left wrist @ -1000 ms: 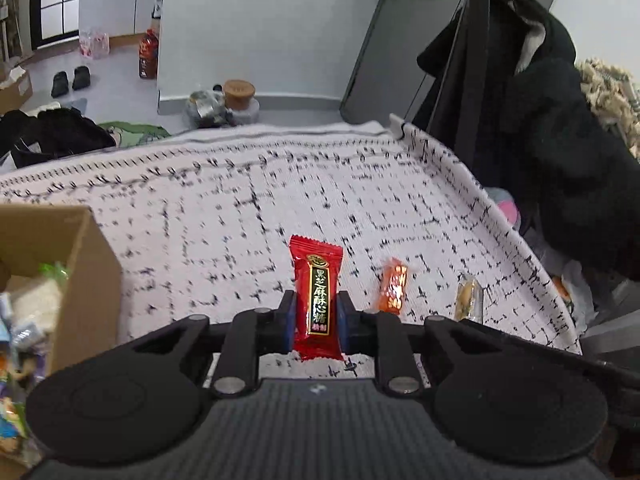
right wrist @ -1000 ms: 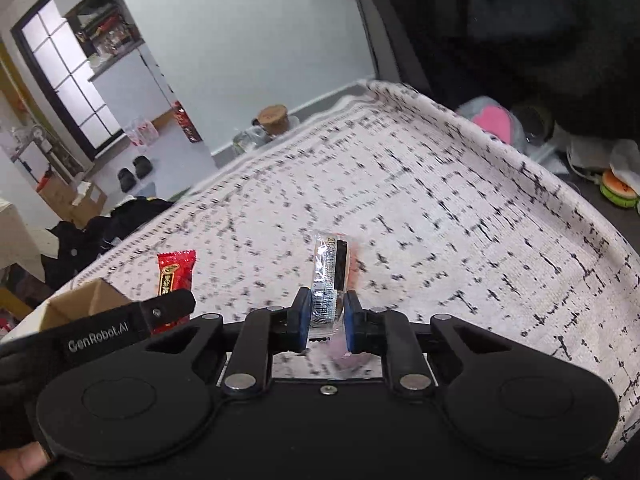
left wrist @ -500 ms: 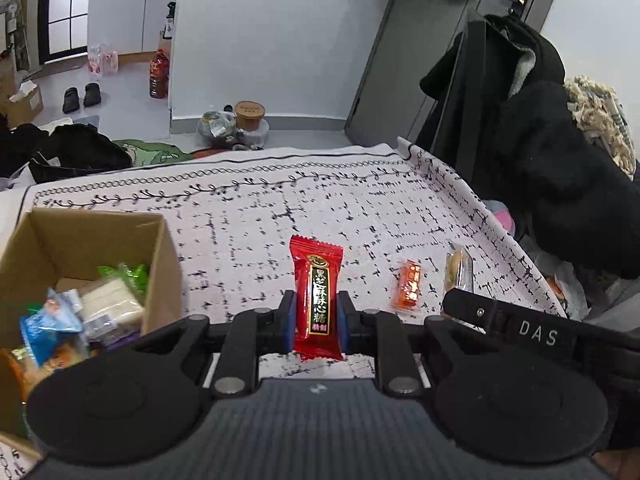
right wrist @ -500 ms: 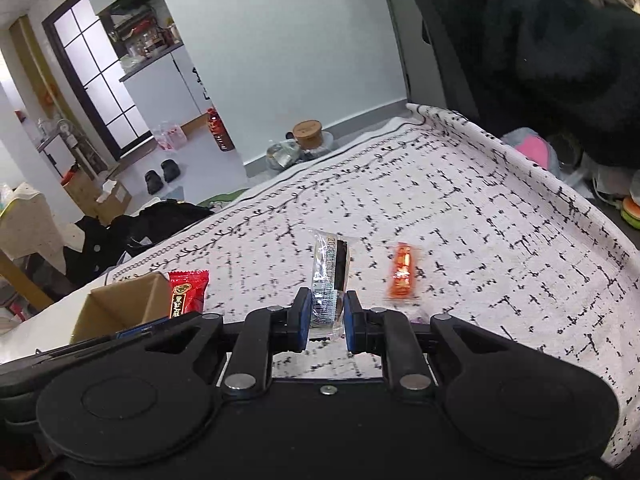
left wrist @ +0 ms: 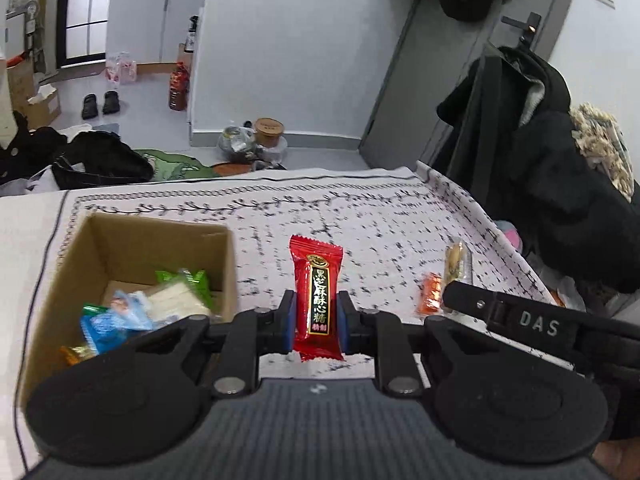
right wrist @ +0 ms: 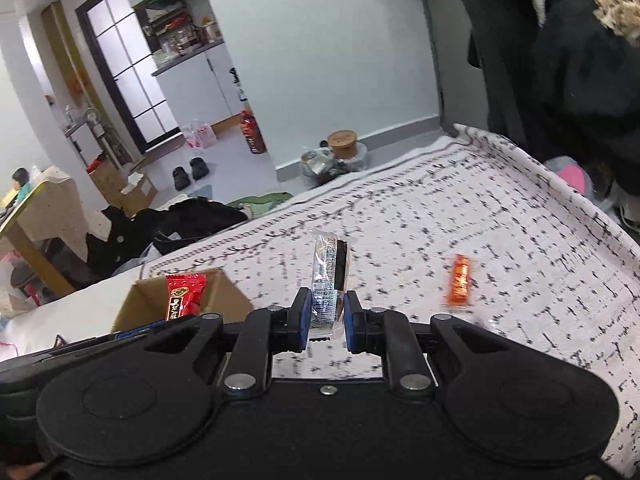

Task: Organize snacks
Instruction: 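Carry the red candy bar and clear-wrapped candy over the box with both tools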

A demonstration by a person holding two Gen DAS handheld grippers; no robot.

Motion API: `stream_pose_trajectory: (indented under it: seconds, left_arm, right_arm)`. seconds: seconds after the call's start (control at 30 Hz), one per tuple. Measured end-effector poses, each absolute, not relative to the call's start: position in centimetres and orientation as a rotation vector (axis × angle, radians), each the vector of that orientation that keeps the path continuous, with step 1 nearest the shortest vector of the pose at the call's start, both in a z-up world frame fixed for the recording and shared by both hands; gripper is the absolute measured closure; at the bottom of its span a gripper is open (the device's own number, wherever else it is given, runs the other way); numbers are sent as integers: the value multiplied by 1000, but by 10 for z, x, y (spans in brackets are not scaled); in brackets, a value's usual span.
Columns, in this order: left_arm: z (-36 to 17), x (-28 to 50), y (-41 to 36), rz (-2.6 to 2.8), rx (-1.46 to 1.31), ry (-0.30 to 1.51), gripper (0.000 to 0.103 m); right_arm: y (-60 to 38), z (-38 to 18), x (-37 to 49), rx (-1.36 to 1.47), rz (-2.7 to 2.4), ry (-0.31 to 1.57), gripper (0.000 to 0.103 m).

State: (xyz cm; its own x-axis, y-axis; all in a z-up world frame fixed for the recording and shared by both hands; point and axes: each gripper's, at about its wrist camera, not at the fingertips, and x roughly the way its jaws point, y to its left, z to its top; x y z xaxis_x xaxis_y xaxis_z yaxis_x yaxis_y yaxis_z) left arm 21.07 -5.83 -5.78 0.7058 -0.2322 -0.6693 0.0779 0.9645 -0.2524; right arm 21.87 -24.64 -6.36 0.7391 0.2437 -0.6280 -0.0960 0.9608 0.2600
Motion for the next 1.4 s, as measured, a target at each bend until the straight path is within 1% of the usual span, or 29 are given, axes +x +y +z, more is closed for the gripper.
stream_pose_trajectory:
  seconds: [0.73, 1.13, 1.3, 1.37, 1.4]
  left_arm:
    - [-47, 195, 50, -11, -247, 755, 84]
    - [-62, 227, 67, -5, -261, 746, 83]
    - [-73, 239, 68, 59, -260, 774, 80]
    - [-76, 238, 71, 55, -281, 786, 77]
    - [-76, 237, 72, 50, -290, 788, 74]
  right_arm:
    - [-157, -58, 223, 172, 334, 703, 86]
    - [-132, -61, 234, 129, 350, 714, 86]
    - [-128, -62, 237, 123, 353, 718, 86]
    - [-128, -64, 238, 122, 354, 721, 86]
    - [-128, -65, 239, 125, 354, 724, 86]
